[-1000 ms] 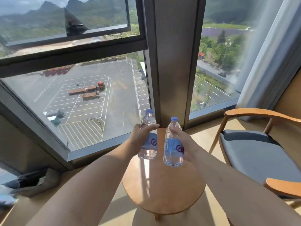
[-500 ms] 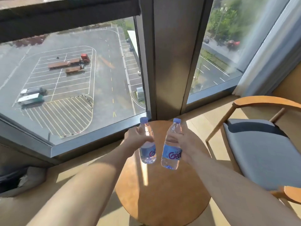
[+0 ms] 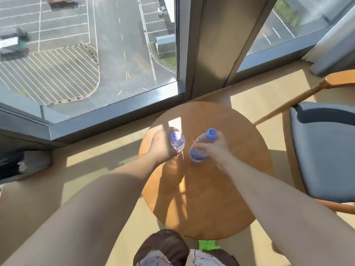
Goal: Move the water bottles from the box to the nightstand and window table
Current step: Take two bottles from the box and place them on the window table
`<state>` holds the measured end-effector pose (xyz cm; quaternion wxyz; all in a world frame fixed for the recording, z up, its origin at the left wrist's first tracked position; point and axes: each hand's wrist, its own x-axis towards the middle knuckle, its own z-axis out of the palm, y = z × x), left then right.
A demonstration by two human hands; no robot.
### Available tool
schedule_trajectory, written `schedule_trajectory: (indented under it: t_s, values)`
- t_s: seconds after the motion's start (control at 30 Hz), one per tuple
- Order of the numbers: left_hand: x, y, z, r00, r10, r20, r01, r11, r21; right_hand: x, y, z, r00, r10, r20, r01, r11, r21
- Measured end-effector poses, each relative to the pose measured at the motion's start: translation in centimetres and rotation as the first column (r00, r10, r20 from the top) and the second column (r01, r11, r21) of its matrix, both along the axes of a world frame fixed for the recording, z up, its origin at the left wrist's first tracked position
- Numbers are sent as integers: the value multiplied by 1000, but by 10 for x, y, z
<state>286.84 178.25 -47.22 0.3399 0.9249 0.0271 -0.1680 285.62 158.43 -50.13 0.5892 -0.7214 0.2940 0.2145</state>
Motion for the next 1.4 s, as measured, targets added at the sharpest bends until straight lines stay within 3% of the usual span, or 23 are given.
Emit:
schedule_trajectory:
  t_s: [0.2, 0.57, 0.97, 1.1, 1.4]
  values:
    - [5, 14, -32, 995, -75, -66, 78, 996, 51, 12, 21, -20, 998, 46, 43, -42, 996, -81]
    - [18, 9, -55, 994, -104, -42, 99, 991, -90, 25, 36, -34, 952, 300, 54, -264, 899, -350]
    - [20, 12, -64, 992, -52, -116, 48, 998, -32, 24, 31, -25, 913, 409, -9, -381, 843, -380]
    - [14, 11, -47, 991, -45, -129, 50, 998, 35, 22, 28, -9, 890, 455, -15, -414, 795, -444]
    - [-2, 7, 50, 990, 108, 89, -123, 977, 177, 20, 9, 79, 739, 664, 114, -525, 674, -520]
